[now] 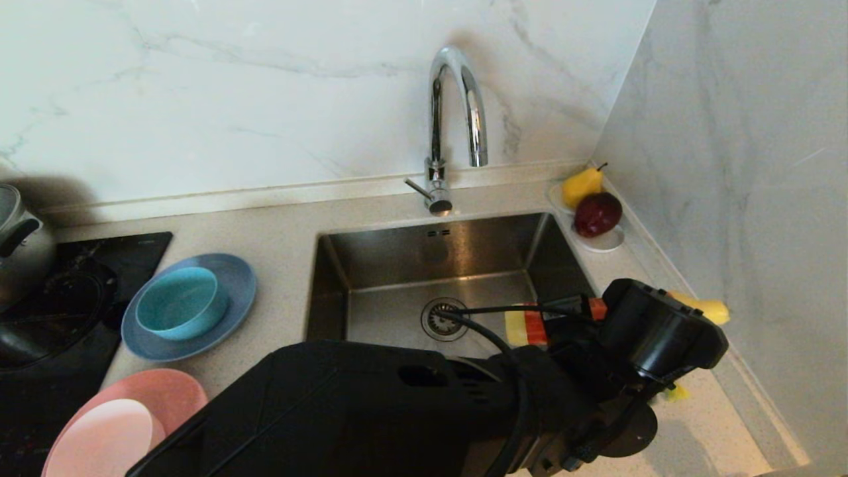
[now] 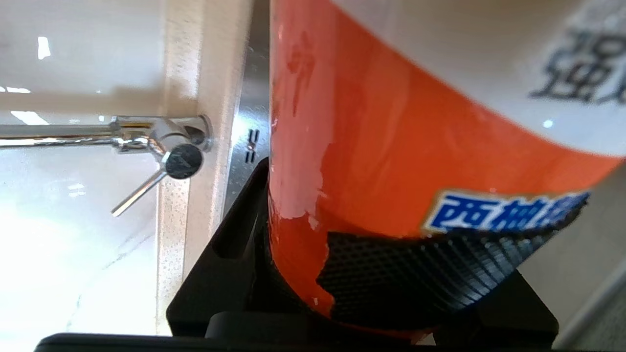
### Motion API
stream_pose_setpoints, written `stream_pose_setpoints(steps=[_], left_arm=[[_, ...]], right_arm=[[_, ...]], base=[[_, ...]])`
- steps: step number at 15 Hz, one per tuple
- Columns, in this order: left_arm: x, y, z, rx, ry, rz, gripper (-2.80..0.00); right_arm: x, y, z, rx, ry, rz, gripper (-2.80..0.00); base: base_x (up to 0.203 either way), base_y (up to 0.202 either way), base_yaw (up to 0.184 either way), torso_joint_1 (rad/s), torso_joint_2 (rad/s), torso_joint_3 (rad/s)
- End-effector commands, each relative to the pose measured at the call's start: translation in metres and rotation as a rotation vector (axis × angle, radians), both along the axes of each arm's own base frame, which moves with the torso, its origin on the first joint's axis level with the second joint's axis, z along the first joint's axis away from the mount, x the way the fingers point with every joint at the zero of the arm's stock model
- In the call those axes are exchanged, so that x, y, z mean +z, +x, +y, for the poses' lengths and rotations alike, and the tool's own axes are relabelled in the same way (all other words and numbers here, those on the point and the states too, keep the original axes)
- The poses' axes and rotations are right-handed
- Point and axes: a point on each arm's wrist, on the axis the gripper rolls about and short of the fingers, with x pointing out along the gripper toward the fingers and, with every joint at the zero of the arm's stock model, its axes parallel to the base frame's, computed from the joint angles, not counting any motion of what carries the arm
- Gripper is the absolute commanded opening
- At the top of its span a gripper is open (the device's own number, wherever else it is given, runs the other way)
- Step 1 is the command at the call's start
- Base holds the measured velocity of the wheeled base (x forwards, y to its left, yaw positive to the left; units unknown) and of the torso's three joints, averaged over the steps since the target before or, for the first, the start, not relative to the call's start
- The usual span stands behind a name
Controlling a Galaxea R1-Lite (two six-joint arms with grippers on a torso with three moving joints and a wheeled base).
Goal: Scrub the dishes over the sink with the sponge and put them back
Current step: Squeeze it onto the sponge
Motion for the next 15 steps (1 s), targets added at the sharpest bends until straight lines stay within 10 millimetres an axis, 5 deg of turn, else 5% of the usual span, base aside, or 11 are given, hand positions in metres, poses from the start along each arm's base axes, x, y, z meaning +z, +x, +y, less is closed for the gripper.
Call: stream_pose_setpoints(steps=[1, 6, 15], left_arm=[[-0.019, 0.002, -0.003, 0.017, 0.049, 0.01, -2.8], [-0.044, 0.004, -0.006, 0.027, 0.152, 0.014, -2.8], [-0.055, 0.01, -0.006, 0.103, 0.284, -0.029, -2.8]], right_arm=[[0.0, 0.0, 0.0, 0.0, 0.0, -0.001, -2.8], [0.0, 0.0, 0.0, 0.0, 0.0, -0.001, -2.8], [0.0, 0.0, 0.0, 0.0, 0.0, 0.0, -2.8]], base=[[0.0, 0.0, 0.0, 0.0, 0.0, 0.0], [0.0, 0.0, 0.0, 0.0, 0.0, 0.0], [0.0, 0.0, 0.0, 0.0, 0.0, 0.0]])
